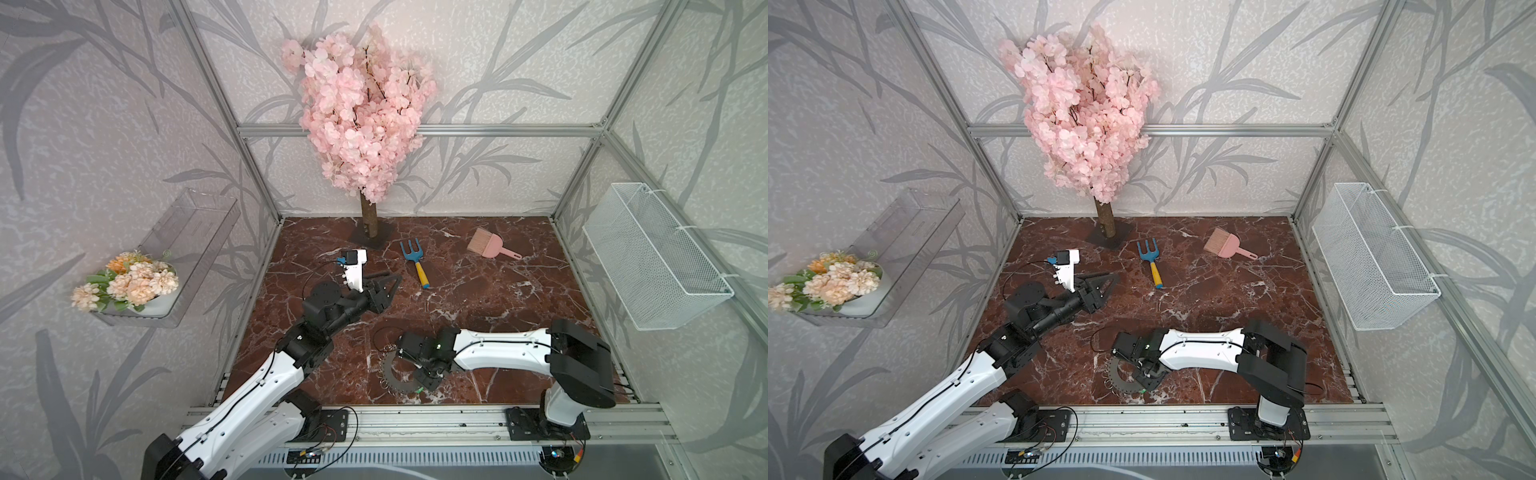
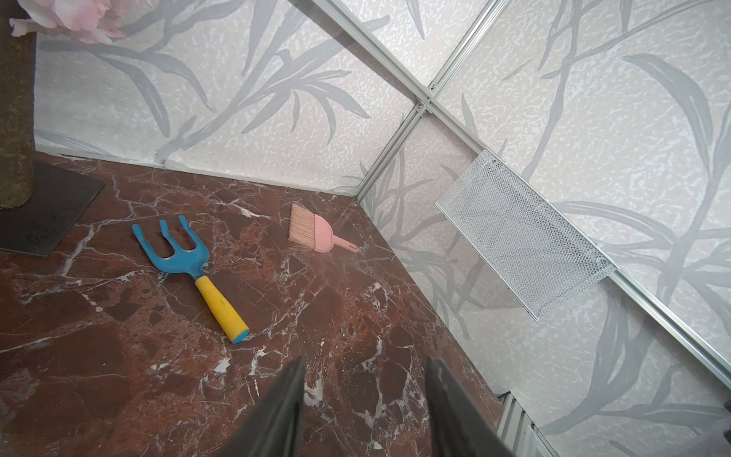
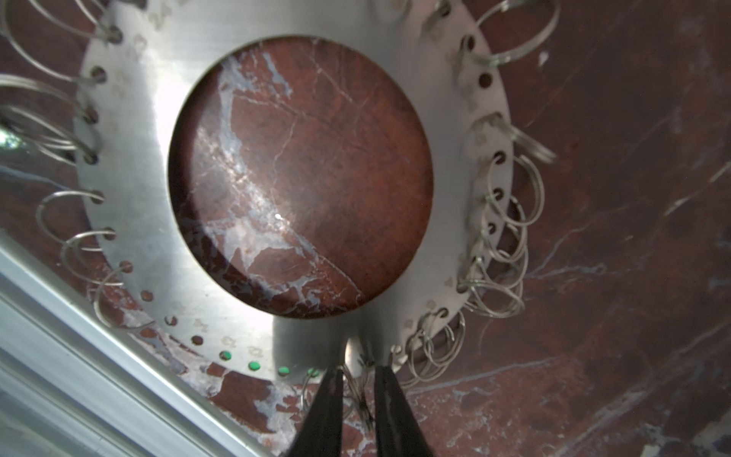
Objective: Attach keys to a key ring
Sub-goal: Pick up the keyring from the center of the board.
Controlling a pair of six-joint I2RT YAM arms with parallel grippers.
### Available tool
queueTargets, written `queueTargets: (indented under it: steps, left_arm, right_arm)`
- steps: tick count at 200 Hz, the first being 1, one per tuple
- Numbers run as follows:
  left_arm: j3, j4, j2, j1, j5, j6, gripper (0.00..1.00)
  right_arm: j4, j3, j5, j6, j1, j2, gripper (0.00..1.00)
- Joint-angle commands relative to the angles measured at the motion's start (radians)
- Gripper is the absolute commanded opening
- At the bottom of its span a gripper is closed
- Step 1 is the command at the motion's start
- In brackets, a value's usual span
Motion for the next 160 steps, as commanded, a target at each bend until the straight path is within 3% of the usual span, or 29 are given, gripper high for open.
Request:
queueTargets:
  steps: [1,59,160]
  left_arm:
    - [0.033,0.015,-0.004,0.006,-0.009,0.012,0.51]
    - [0.038,0.013,-0.005,0.008,-0.010,0.012,0.52]
    - [0.086,-0.017,-0.028,0.012,-0.016,0.050,0.59]
  right_arm:
    - [-0.025,0.027,-0.014,-0.015,0.012,0.011,0.17]
    - [-0.037,0.047,-0.004,-0.006,0.012,-0.018,0.00]
    - [-0.072,0.194,-0.179,0.006,-0.117,-0.217,0.00]
